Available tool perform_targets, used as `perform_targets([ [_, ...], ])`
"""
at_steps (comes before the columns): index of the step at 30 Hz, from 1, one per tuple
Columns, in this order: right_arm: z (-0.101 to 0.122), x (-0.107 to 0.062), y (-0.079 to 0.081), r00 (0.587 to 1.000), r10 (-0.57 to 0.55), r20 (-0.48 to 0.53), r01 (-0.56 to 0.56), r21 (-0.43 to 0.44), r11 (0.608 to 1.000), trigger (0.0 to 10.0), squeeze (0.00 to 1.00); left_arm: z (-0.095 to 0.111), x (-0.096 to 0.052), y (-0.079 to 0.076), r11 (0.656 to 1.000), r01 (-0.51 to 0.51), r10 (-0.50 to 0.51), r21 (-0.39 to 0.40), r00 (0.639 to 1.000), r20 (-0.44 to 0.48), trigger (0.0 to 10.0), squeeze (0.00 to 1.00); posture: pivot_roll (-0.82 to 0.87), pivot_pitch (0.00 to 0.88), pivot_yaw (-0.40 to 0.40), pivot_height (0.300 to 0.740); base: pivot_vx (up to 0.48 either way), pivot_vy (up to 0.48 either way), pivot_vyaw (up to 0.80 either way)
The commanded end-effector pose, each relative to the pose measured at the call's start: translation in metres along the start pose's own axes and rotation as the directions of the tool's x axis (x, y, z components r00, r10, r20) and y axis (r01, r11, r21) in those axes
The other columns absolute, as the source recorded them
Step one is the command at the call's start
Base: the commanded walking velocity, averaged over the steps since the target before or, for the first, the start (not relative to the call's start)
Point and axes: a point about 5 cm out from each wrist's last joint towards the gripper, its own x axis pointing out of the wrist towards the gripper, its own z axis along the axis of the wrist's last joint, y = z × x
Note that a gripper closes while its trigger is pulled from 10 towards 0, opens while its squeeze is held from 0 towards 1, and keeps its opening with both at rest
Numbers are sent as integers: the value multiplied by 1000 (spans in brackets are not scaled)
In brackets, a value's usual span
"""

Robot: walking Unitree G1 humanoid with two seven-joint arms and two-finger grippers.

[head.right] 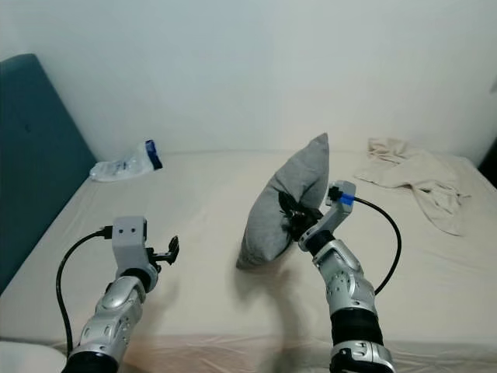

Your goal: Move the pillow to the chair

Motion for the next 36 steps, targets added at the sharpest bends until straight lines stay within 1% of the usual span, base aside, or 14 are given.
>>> perform_targets([
  [1,7,6,13,996,83,33,-83,-7,997,10000,0,-2,0,-1,1000,4,-4,14,1000,-5,10000,0,-18,0,9,740,0,0,769],
  [7,6,6,16,994,101,35,-101,-3,995,10000,0,-2,0,-1,1000,8,-8,20,1000,-5,10000,0,-18,0,10,740,0,0,769],
  [13,9,9,34,978,204,48,-205,-3,979,10000,0,-2,1,-5,999,31,-31,28,1000,0,10000,0,-20,0,8,740,0,0,767],
  [14,11,10,37,973,226,55,-226,-3,974,10000,0,-2,0,-6,999,36,-36,29,999,1,10000,0,-20,0,9,740,0,0,769],
  [15,14,10,45,960,270,74,-270,-2,963,10000,0,-2,0,-9,998,46,-46,30,999,4,10000,0,-20,0,10,740,0,0,769],
  [16,14,10,45,960,270,74,-270,-2,963,10000,0,-2,0,-9,998,46,-46,30,999,4,10000,0,-20,0,10,740,0,0,769],
  [17,18,11,52,947,307,94,-309,1,951,10000,0,-2,-1,-11,998,58,-58,30,998,5,10000,0,-20,0,12,740,0,0,769],
  [21,23,11,63,927,359,111,-361,2,932,10000,0,-3,-3,-12,997,72,-72,32,997,2,10000,0,-20,0,14,740,0,0,766],
  [22,23,11,63,927,359,111,-361,2,932,10000,0,-3,-3,-12,997,72,-72,32,997,2,10000,0,-20,0,14,740,0,0,763],
  [23,24,10,70,915,388,113,-390,-3,921,10000,0,-4,-4,-12,996,75,-75,44,997,4,10000,0,-21,0,15,740,0,0,756],
  [25,24,11,75,906,410,110,-411,-9,912,10000,0,-4,-4,-13,995,82,-82,61,997,0,10000,0,-21,0,15,740,0,-480,763],
  [27,23,11,77,905,414,99,-415,-13,910,10000,0,-3,-3,-12,996,70,-70,48,998,2,10000,0,-21,0,14,740,0,-480,756],
  [28,21,11,77,907,411,89,-411,-15,912,10000,0,-3,-3,-11,998,58,-59,35,998,5,10000,0,-20,0,15,740,0,0,763],
  [36,12,11,73,923,383,37,-382,-28,924,10000,0,-3,-3,-9,999,41,-41,31,999,0,10000,0,-15,0,14,740,0,0,760],
])
